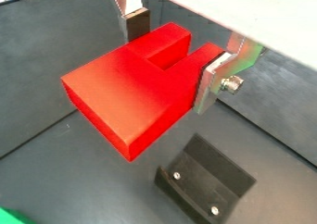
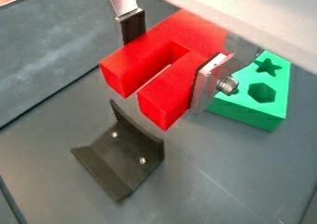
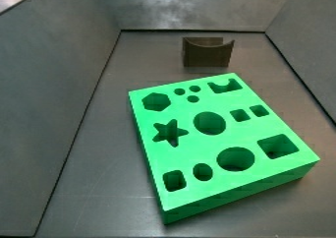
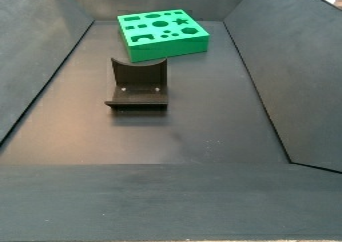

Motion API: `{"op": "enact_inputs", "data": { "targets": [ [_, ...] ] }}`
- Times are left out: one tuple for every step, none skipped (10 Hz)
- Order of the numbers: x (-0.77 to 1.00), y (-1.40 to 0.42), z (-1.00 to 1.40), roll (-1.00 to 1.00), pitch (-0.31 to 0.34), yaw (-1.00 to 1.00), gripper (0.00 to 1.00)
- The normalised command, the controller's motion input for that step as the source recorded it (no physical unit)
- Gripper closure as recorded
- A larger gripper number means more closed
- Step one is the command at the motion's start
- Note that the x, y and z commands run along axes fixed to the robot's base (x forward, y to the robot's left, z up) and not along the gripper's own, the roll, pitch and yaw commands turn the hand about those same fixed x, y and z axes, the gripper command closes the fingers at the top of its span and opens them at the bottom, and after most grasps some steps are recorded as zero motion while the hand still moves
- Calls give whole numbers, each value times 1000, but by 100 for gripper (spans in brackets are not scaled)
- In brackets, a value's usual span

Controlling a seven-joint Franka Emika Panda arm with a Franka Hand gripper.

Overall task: Pick up the double-square object. Move up. Rotate the double-square object. Place the double-square object on the fixture. Regrasp the double-square object. Move to above the board. Insert the double-square object.
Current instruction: Place the double-square object on the fixture.

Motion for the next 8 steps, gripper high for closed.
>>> {"op": "enact_inputs", "data": {
  "targets": [
    [1000, -91, 84, -31, 149, 36, 100],
    [1000, -67, 63, -29, 150, 36, 100],
    [972, -53, 53, -27, 152, 38, 100],
    [857, 1000, -927, -1000, 140, 116, 100],
    [776, 1000, -916, -1000, 135, 103, 100],
    [729, 871, -732, -1000, 121, 76, 100],
    [622, 628, -444, -1000, 123, 59, 100],
    [543, 444, -223, -1000, 130, 43, 100]
  ]
}}
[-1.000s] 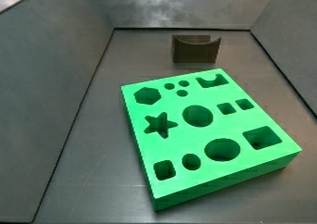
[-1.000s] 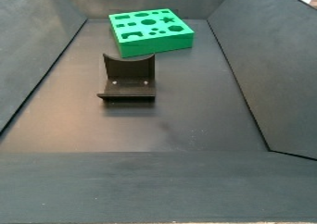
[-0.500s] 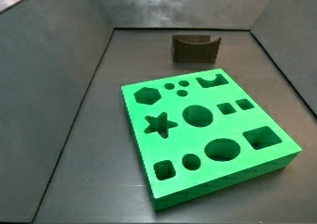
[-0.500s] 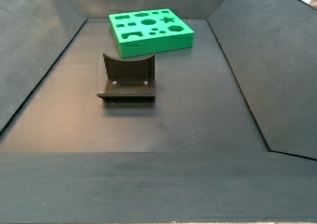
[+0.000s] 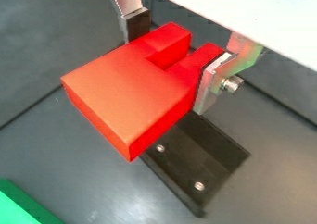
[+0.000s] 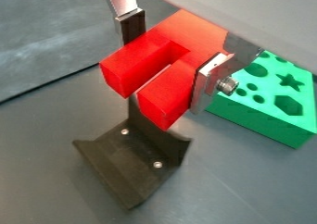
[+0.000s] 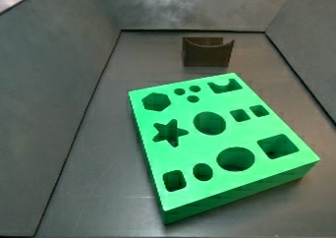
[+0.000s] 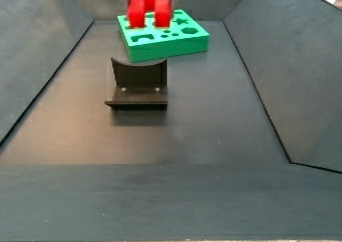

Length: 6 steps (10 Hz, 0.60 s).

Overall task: Pick up the double-square object. Move up. Rotate the double-square object. Place the double-square object on the fixture. Regrasp the double-square object. Move to above the board. Insert the double-square object.
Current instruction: Place the double-square object on the fixture.

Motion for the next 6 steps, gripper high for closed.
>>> {"op": "enact_inputs", "data": {
  "targets": [
    [475, 319, -103, -1000, 150, 33, 100],
    [344, 105, -32, -1000, 205, 8, 100],
    [269, 66, -50, -958, 221, -16, 100],
    [179, 62, -26, -726, 194, -59, 100],
    [134, 57, -14, -614, 183, -77, 100],
    [61, 49, -11, -331, 132, -100, 100]
  ]
}}
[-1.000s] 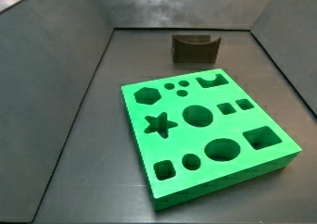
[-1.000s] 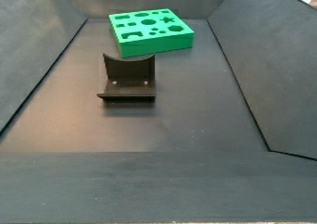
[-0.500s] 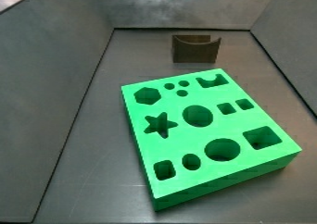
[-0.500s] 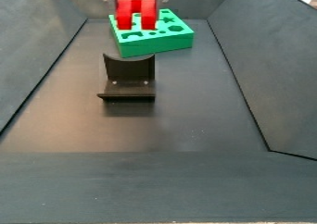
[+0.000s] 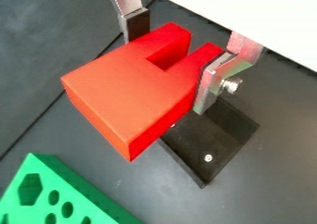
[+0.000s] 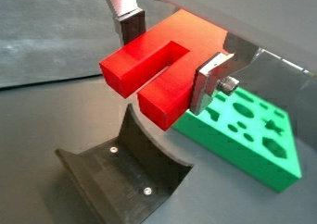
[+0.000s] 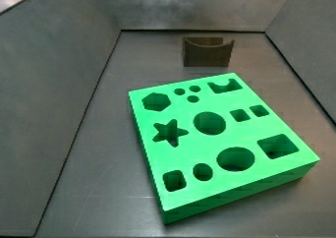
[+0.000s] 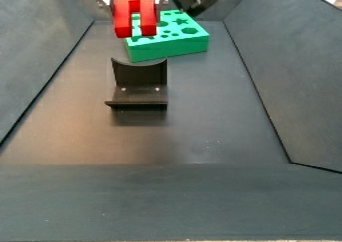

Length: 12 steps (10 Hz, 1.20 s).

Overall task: Pick up the double-square object. Move up. Rotate the double-square object. Place the double-square object on the fixture. Regrasp the double-square object. Move to above the board. Insert the double-square object.
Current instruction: Place the double-square object on the fixture.

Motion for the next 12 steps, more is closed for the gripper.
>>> {"op": "enact_inputs", "data": {
  "targets": [
    [55, 38, -5, -247, 110, -103, 100],
    [97, 60, -1000, -1000, -8, -139, 100],
    [103, 68, -1000, -1000, -19, -142, 100],
    [111, 74, -1000, -1000, 1, -134, 100],
    [118, 75, -1000, -1000, 11, -130, 100],
    [129, 82, -1000, -1000, 29, -129, 100],
    [138, 90, -1000, -942, 28, -129, 100],
    [148, 96, -1000, -729, 27, -113, 100],
    [154, 101, -1000, -619, 24, -106, 100],
    [166, 110, -1000, -398, 30, -95, 100],
    [174, 106, -1000, -267, 33, -85, 100],
    [177, 109, -1000, -195, 34, -83, 100]
  ]
}}
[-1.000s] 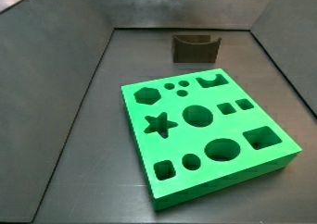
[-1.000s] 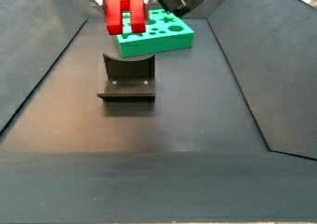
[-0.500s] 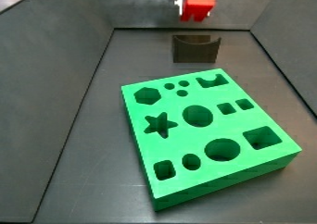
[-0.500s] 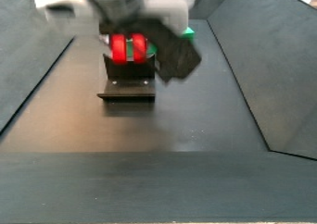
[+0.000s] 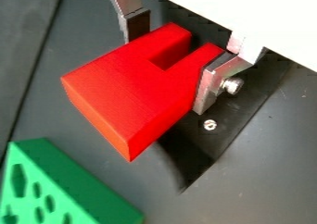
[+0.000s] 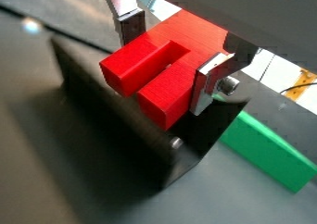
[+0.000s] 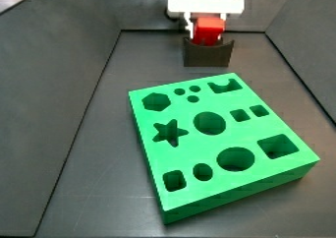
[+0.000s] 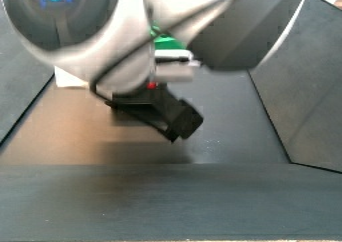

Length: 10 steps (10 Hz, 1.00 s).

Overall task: Pick up the double-square object. Move up. Rotate the double-square object. Place the double-square object on the fixture. Regrasp the double-square object. Move to above the board. Insert the double-square object.
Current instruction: Place the double-square object on the fixture, then regrasp the double-square object.

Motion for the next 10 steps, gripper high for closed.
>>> {"op": "enact_inputs", "data": {
  "targets": [
    [156, 100, -842, -169, 27, -81, 100],
    [122, 79, -608, -155, 14, -81, 100],
    [88, 78, -575, -115, 12, -67, 100],
    [73, 70, -573, -112, 13, -62, 100],
    [0, -500, -167, 0, 0, 0, 100],
    [0, 0, 0, 0, 0, 0, 0],
    [0, 0, 1000, -29, -50, -31, 0],
    [-11, 1, 1000, -21, -44, -19, 0],
    [-26, -1, 1000, 3, -37, 3, 0],
    [-32, -6, 1000, 24, -27, 20, 0]
  ]
}}
